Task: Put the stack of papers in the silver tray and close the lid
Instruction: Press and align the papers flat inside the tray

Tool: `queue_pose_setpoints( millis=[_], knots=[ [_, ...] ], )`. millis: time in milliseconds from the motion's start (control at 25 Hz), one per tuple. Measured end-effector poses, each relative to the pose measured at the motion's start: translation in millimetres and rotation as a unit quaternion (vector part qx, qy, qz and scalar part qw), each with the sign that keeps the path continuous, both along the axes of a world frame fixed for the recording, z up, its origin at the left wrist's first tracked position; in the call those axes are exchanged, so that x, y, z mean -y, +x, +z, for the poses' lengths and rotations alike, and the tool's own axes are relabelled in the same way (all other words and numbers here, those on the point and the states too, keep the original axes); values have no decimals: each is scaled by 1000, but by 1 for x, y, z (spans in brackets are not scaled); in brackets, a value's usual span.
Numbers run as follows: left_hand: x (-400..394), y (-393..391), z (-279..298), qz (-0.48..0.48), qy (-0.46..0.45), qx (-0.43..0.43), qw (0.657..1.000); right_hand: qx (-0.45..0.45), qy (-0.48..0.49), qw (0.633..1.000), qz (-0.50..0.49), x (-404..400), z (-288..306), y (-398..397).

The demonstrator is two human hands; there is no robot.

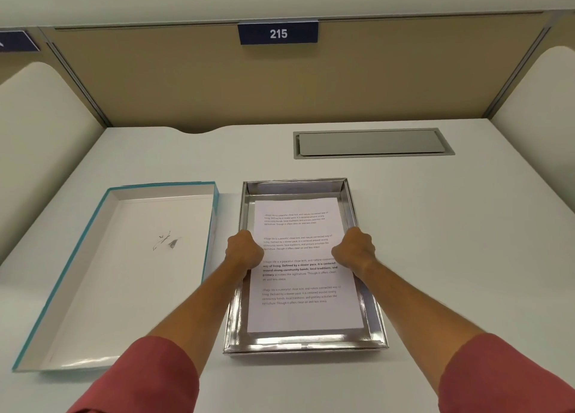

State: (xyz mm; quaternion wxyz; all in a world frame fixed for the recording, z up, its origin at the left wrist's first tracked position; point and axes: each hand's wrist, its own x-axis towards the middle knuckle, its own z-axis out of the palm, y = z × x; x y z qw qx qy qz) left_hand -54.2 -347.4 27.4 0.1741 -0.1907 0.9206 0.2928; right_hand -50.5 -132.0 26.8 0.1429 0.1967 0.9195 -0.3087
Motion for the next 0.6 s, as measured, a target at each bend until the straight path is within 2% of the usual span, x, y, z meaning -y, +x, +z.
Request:
queue_pose_setpoints(
  millis=[240,400,600],
  knots=[
    [2,13,4,-25,44,10,999,0,-16,996,86,-3,11,15],
    [-1,49,-8,-150,40,12,988,13,-16,979,204,-5,3,49],
    [-4,97,-23,-231,-31,31,972,52,42,949,308,-14,-6,94]
  ],
)
